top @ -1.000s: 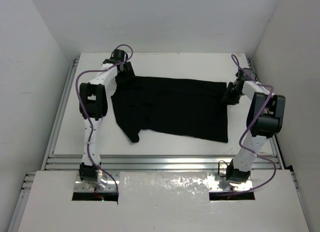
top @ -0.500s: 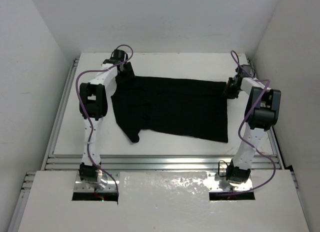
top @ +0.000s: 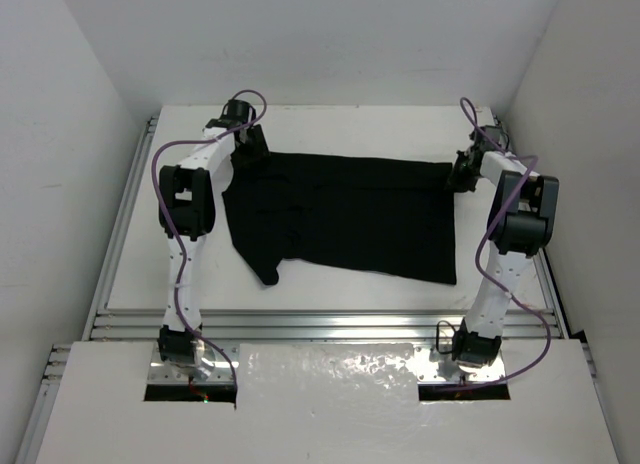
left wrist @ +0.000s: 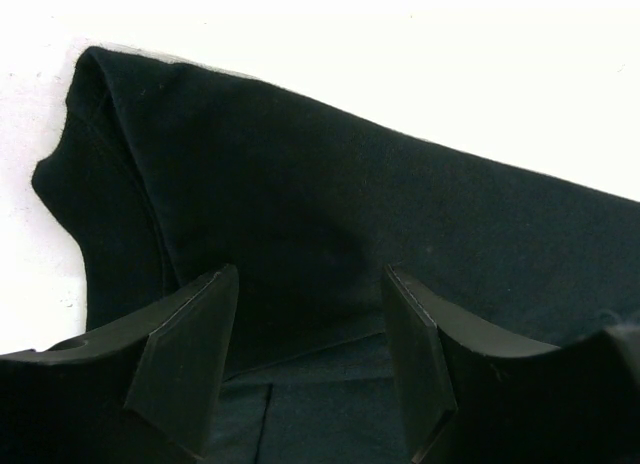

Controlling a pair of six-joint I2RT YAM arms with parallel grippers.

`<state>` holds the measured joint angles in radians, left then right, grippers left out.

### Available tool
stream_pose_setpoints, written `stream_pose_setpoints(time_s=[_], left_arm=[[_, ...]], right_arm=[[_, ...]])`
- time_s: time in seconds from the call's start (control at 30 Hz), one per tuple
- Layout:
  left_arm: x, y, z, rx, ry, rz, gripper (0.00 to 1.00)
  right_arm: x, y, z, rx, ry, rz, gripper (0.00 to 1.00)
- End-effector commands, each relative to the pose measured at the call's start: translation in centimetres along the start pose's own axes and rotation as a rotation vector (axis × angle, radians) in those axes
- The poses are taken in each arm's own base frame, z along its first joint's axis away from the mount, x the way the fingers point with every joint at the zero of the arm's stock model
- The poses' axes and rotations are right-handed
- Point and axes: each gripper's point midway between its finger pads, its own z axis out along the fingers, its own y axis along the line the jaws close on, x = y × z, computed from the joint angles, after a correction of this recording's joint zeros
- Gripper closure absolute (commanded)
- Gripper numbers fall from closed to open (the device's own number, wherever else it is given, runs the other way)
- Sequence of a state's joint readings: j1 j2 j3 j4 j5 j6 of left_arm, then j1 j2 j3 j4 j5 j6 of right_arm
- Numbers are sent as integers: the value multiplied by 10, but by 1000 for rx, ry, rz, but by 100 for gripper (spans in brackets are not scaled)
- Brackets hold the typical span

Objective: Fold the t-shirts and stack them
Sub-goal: Fold the tshirt

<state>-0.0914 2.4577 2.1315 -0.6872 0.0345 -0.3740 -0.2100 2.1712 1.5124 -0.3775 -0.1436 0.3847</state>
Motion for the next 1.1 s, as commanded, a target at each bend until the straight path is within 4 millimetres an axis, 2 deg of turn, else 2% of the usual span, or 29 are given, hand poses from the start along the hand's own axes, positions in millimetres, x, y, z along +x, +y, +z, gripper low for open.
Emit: stream_pose_setpoints(time_s=[0.0,0.23,0.4,0.63,0.83,0.93,0.97,1.03,1.07], left_arm=[[-6,-8,-3,19,-28,19,43],[-6,-7,-3,12,-31,14,43],[-7,-8,-3,17,-32,11,43],[-10,-11,-3,24,-34,7,43],[-4,-12,0,33,-14,-7,44],[-2,-11,4,30,-5,-18,44],[-1,-11,4,31,-3,-17,44],[-1,-11,5,28,-1,-19,44],[0,-10,6,28,1,-19,45]], right_arm=[[-22,1,-6,4,-49,-32,94],[-39,-6,-33,102,-79,-136,99],[-40,-16,-46,164,-62,-206,100],[-36,-26,-52,305,-47,-431,100],[-50,-18,-62,345,-124,-536,100],[-37,-24,-53,353,-112,-523,100],[-21,-28,-48,344,-84,-525,100],[-17,-30,-45,343,-125,-524,100],[0,-35,-44,342,-113,-528,100]])
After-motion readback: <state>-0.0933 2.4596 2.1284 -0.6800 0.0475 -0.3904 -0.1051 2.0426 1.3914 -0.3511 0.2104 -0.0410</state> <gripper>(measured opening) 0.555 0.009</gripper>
